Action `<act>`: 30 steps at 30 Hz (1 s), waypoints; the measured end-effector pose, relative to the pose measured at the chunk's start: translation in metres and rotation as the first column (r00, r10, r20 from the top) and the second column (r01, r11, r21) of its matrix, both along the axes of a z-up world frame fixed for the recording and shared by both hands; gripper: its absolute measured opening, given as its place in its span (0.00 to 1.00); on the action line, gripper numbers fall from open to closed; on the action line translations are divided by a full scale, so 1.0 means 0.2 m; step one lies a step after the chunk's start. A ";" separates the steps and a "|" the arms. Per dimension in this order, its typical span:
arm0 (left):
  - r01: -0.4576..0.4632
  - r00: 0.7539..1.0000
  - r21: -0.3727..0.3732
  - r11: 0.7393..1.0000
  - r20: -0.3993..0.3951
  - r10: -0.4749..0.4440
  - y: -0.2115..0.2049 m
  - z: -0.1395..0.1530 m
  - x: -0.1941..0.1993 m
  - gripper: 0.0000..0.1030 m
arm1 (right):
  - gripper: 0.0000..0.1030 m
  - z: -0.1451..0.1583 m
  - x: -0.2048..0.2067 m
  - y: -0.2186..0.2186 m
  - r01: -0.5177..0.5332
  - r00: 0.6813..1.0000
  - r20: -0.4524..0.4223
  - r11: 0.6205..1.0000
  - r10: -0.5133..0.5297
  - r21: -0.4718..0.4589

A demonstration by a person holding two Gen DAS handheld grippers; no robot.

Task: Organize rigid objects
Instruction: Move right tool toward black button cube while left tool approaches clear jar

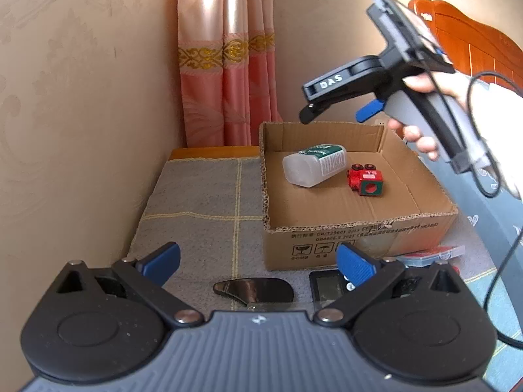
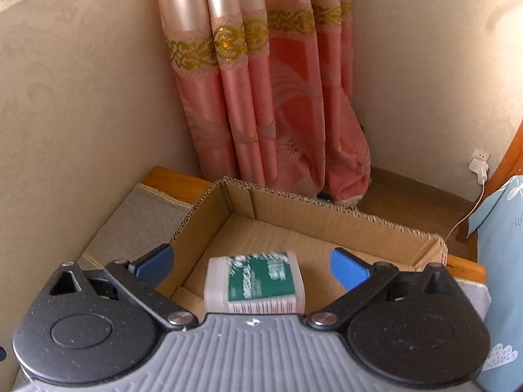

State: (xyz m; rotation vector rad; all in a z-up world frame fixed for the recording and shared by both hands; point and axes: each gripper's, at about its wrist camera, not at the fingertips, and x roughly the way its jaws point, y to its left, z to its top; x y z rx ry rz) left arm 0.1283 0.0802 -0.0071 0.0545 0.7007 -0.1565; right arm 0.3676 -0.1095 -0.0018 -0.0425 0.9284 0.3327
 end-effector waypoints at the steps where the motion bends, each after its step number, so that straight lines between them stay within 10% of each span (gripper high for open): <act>1: 0.003 1.000 0.001 1.000 -0.001 -0.003 0.00 0.00 0.00 0.99 | 1.00 0.00 -0.02 -0.01 0.001 1.000 -0.009 1.000 -0.001 0.000; 17: 0.046 0.998 0.043 0.998 -0.042 -0.044 -0.01 -0.11 -0.10 0.99 | 1.00 0.07 -0.71 -0.21 0.156 0.987 0.050 0.985 -0.152 -0.076; 30: 0.047 0.995 0.026 0.999 -0.093 -0.044 -0.01 -0.23 -0.15 0.99 | 1.00 -0.28 -1.13 -0.36 0.328 0.944 0.018 0.937 -0.329 -0.121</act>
